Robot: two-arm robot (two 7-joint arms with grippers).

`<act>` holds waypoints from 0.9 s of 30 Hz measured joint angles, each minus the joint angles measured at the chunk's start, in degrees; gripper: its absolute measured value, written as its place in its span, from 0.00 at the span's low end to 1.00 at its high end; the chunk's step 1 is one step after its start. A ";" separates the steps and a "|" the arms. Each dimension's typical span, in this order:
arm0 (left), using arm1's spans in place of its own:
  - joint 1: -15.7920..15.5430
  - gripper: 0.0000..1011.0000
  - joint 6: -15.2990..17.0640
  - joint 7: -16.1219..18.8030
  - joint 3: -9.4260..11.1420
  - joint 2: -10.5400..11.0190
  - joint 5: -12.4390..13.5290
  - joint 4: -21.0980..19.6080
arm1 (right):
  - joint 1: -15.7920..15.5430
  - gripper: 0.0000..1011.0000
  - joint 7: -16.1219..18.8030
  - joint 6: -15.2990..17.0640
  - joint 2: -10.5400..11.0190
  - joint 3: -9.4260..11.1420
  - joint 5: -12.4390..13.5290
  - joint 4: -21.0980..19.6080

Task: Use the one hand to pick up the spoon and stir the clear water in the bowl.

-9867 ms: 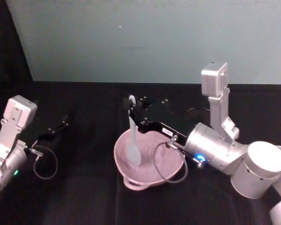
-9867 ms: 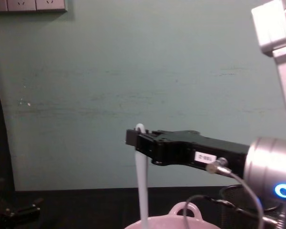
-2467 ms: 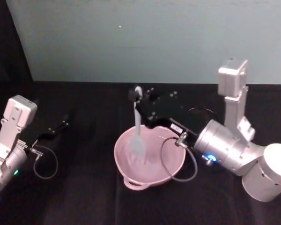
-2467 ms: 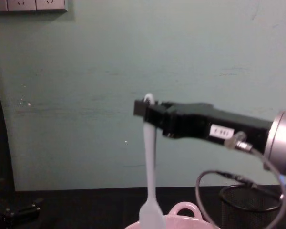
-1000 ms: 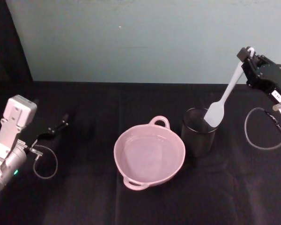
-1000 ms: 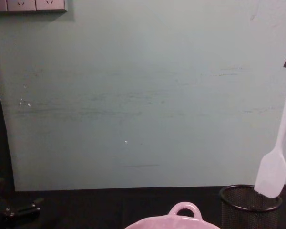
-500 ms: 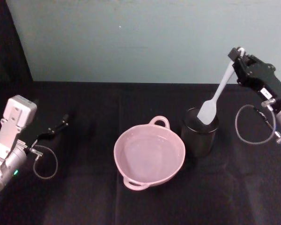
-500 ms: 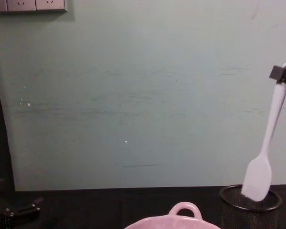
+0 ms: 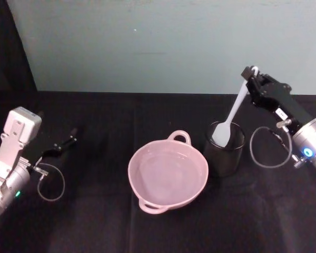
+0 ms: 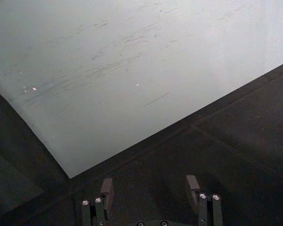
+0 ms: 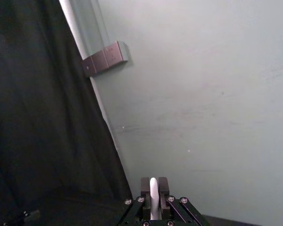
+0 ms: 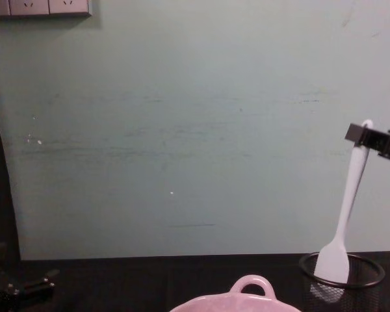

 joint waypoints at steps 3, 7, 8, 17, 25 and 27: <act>0.00 0.99 0.00 0.00 0.00 0.00 0.00 0.00 | 0.04 0.11 0.05 -0.07 -0.35 -0.19 -0.03 0.75; 0.00 0.99 0.00 0.00 0.00 0.00 0.00 0.00 | 0.28 0.11 0.24 -0.07 -0.85 -0.54 -0.04 1.99; 0.00 0.99 0.00 0.00 0.00 0.00 0.00 0.00 | 0.33 0.11 0.25 -0.06 -1.05 -0.65 -0.09 2.49; 0.00 0.99 0.00 0.00 0.00 0.00 0.00 0.00 | 0.85 0.11 0.45 0.06 -1.76 -0.91 -0.16 4.77; 0.00 0.99 0.00 0.00 0.00 0.00 0.00 0.00 | 0.78 0.11 0.31 0.82 -1.95 -0.97 -0.17 5.09; 0.00 0.99 0.00 0.00 0.00 0.00 0.00 0.00 | 0.65 0.11 0.09 1.14 -1.96 -0.93 -0.10 4.97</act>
